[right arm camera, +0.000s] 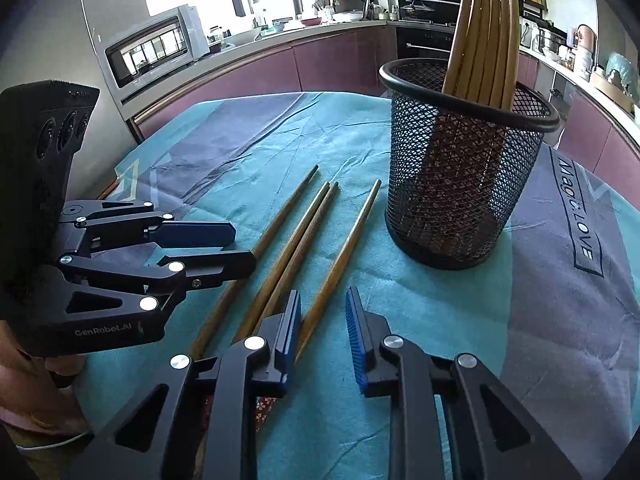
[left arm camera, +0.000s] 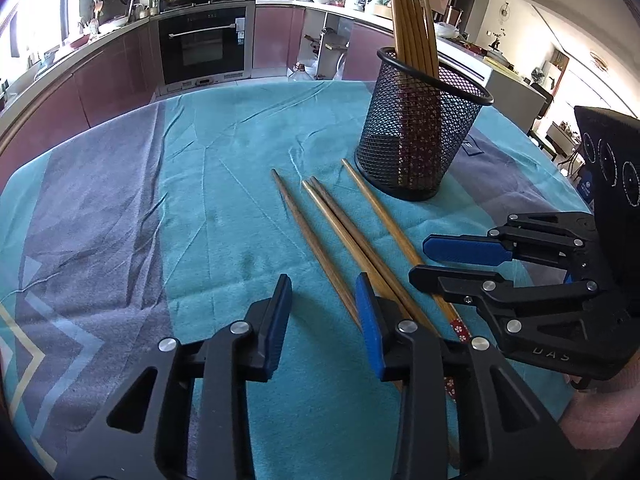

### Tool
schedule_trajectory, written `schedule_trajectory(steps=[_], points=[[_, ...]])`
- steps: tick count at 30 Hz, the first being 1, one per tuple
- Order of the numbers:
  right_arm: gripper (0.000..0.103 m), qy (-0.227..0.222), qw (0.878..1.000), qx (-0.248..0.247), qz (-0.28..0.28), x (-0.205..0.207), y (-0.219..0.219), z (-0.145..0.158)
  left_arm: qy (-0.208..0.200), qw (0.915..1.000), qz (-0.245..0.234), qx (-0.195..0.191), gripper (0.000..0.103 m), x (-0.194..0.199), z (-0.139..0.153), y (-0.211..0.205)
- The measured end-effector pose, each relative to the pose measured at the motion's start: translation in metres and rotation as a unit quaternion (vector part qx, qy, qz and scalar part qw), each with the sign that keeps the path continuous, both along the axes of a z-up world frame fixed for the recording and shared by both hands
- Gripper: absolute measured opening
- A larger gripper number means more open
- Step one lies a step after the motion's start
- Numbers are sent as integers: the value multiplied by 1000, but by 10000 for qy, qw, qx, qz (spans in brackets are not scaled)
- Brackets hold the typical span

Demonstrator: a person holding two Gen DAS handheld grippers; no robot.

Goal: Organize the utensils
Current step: 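Close the left tool on a bamboo chopstick while the right tool grasps another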

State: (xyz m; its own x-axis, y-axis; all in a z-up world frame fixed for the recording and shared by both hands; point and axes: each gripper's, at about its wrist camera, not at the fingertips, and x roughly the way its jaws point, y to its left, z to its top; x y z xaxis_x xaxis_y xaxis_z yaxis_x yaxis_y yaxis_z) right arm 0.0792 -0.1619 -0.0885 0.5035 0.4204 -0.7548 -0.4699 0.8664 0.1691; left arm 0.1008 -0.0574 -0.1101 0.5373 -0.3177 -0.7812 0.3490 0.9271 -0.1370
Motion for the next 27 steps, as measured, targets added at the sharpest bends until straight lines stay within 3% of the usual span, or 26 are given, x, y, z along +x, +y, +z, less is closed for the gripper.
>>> schedule_trajectory(steps=[11,14,18,27], points=[[21,-33,9999,-51,-82,13,11,-1,-1,9999,72,108,32,19,-2,-6],[14,-50,9999,-68,-131,15,11,-1,-12,9998,121,140,28,22,-2,-7],[7,21,9999,4,-162,16,6,-2,11,9999,102,56,13,20,-2,-7],[5,19,9999,-23,-147,16,2,-1,37,9998,177,34,11,20,-2,-7]])
